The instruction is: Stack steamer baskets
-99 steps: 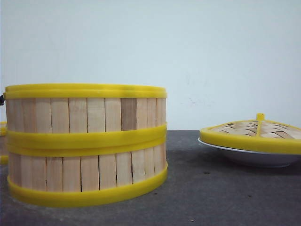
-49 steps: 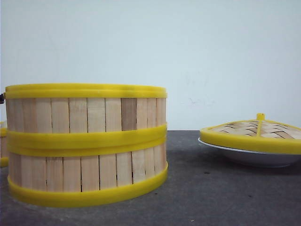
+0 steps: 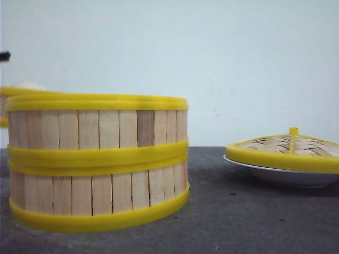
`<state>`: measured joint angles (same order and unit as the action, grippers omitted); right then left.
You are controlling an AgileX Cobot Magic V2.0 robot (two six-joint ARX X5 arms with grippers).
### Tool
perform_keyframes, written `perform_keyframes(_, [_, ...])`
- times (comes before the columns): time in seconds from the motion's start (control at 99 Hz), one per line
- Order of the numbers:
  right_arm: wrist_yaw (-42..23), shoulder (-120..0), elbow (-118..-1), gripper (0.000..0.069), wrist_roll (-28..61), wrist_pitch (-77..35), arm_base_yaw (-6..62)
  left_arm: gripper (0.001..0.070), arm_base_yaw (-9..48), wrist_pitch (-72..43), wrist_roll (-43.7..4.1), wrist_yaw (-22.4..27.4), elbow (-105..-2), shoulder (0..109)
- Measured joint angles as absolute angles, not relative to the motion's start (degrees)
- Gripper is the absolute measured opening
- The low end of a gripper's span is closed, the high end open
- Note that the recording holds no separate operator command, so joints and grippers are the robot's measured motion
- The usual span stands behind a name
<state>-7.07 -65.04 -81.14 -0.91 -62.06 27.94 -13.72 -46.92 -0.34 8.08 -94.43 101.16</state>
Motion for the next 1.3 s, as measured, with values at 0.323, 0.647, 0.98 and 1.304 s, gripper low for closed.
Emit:
perform_keyframes(0.323, [-1.4, -57.9, -71.4, 0.0367, -0.7, -59.5, 18.5, 0.0028, -11.1, -64.3, 3.7, 16.7, -110.8, 99.7])
perform_keyframes(0.647, [1.9, -53.4, -63.9, 0.0367, -0.4, -56.9, 13.0, 0.0028, 0.6, -71.7, 8.0, 17.0, -111.6, 97.0])
perform_keyframes(0.98, [2.0, -53.4, -63.9, 0.0367, 0.3, -54.1, 12.8, 0.0028, 8.8, -74.5, 8.8, 16.8, -109.5, 94.2])
perform_keyframes(1.304, [2.0, -53.4, -63.9, 0.0367, 0.3, -53.3, 12.8, 0.0028, 10.4, -65.3, 7.9, 16.5, -90.5, 84.1])
